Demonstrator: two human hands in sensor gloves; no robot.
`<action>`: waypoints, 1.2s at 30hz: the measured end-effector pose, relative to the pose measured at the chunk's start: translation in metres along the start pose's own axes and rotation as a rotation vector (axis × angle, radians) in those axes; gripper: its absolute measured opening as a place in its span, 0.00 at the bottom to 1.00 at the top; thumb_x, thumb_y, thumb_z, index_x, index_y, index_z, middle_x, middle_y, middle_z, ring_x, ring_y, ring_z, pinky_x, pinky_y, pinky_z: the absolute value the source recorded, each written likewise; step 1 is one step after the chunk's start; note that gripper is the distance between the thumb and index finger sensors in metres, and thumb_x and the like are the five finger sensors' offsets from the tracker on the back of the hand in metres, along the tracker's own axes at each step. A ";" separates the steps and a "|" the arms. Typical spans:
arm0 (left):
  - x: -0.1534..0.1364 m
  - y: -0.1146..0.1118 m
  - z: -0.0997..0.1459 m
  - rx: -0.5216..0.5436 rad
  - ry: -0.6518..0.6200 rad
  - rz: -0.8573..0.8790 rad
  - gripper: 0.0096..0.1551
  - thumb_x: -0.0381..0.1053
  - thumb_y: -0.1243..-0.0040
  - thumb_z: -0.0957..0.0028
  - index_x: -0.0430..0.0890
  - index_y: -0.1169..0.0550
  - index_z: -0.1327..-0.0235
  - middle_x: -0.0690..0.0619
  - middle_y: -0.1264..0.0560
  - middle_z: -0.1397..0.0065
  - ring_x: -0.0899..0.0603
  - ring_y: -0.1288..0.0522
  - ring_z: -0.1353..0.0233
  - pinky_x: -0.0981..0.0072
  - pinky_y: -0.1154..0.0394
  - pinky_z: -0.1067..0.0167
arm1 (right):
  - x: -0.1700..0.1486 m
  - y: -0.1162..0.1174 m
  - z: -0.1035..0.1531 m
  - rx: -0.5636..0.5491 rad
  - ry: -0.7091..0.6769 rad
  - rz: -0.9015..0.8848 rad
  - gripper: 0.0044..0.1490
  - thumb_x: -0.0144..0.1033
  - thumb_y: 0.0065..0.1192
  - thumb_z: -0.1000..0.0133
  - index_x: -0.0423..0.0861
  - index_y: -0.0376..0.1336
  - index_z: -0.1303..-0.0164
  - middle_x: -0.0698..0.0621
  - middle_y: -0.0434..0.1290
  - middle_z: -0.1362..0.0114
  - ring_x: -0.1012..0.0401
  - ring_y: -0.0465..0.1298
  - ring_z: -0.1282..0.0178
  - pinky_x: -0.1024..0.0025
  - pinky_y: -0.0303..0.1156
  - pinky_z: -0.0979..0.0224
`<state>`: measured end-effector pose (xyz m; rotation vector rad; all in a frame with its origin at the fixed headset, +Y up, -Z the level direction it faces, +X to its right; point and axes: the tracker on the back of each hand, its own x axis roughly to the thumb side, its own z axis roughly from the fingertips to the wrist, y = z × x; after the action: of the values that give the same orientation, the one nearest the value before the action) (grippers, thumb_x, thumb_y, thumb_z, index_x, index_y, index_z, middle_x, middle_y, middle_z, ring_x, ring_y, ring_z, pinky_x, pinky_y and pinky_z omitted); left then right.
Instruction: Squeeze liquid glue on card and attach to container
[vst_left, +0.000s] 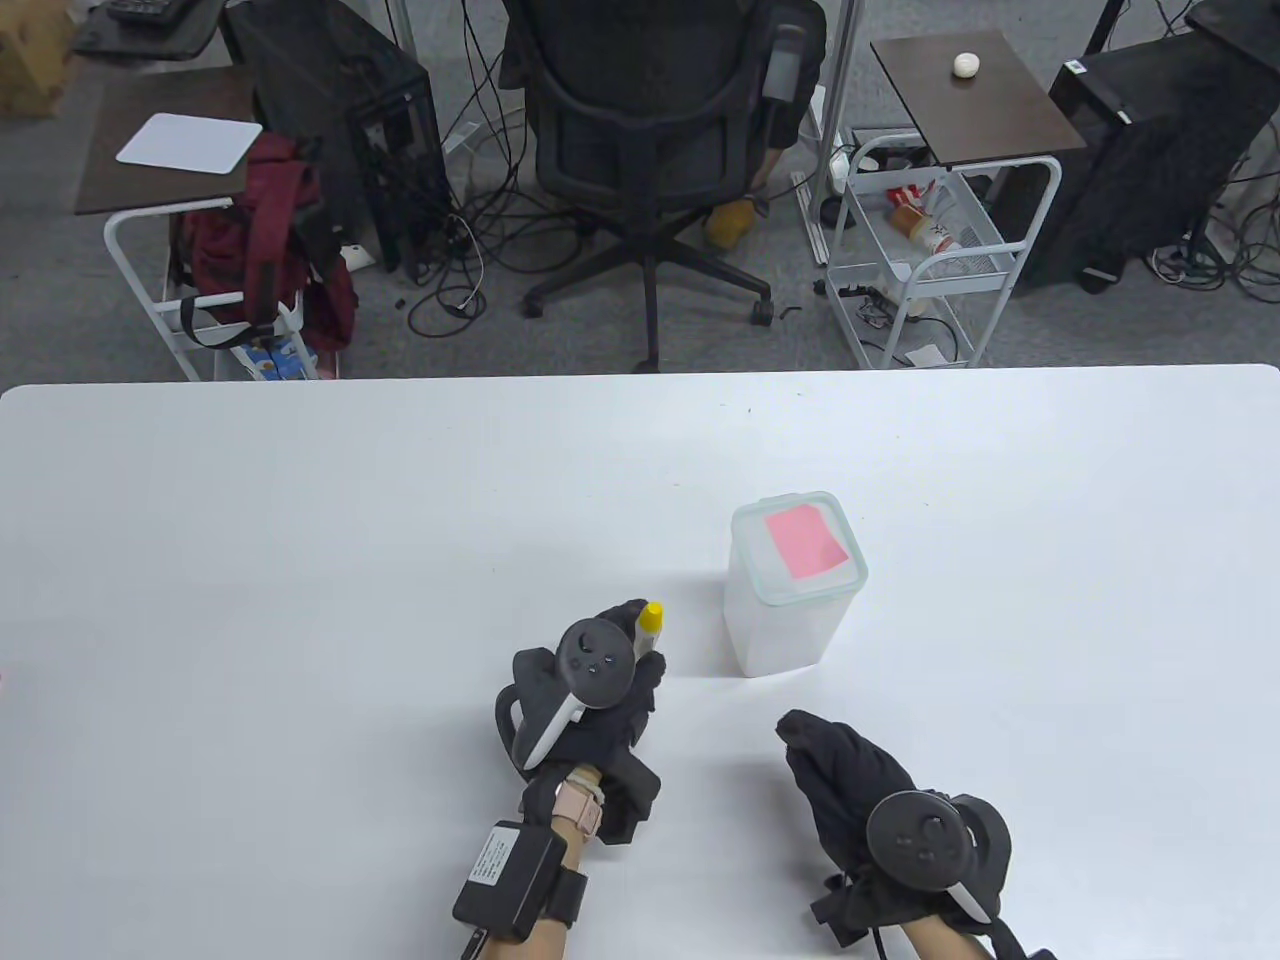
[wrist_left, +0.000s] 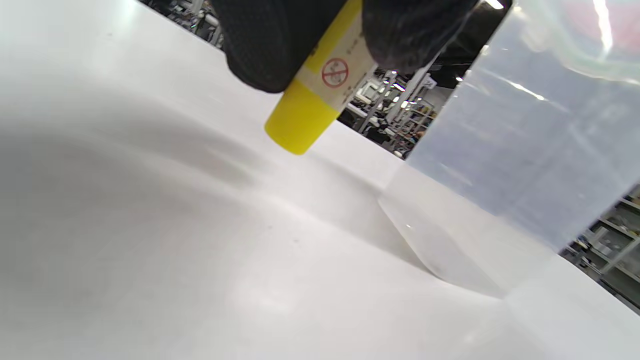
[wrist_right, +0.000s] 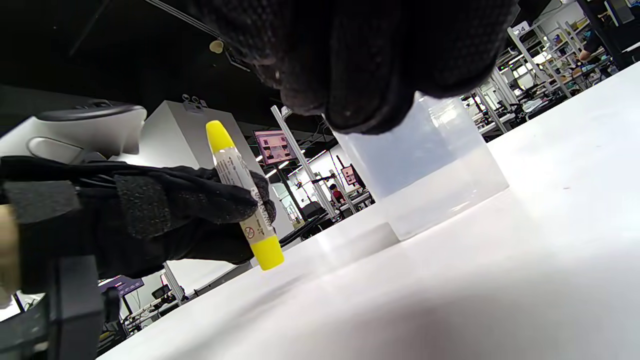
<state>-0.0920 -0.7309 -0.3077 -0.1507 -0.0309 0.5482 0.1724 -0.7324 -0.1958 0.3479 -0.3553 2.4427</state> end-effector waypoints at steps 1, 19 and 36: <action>-0.004 -0.002 -0.004 0.000 0.006 0.039 0.34 0.55 0.41 0.42 0.57 0.40 0.24 0.58 0.33 0.20 0.48 0.25 0.21 0.68 0.23 0.24 | -0.001 0.000 -0.001 0.001 0.000 0.004 0.24 0.38 0.53 0.38 0.47 0.62 0.32 0.48 0.74 0.39 0.57 0.80 0.48 0.59 0.77 0.40; -0.018 -0.021 -0.018 0.005 0.014 0.134 0.35 0.54 0.41 0.42 0.55 0.39 0.22 0.55 0.32 0.19 0.45 0.24 0.22 0.65 0.23 0.26 | -0.003 0.002 -0.005 0.026 0.006 -0.008 0.24 0.38 0.53 0.38 0.48 0.62 0.32 0.48 0.74 0.38 0.57 0.80 0.48 0.58 0.77 0.40; -0.032 -0.001 0.076 0.208 -0.140 0.507 0.29 0.53 0.44 0.42 0.46 0.28 0.28 0.45 0.24 0.28 0.38 0.20 0.33 0.55 0.21 0.38 | -0.016 0.002 -0.002 0.015 0.073 -0.098 0.24 0.38 0.53 0.37 0.48 0.62 0.32 0.48 0.74 0.38 0.57 0.80 0.48 0.58 0.76 0.40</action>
<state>-0.1243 -0.7383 -0.2321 0.0886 -0.0728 1.0632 0.1830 -0.7420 -0.2027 0.2757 -0.2825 2.3560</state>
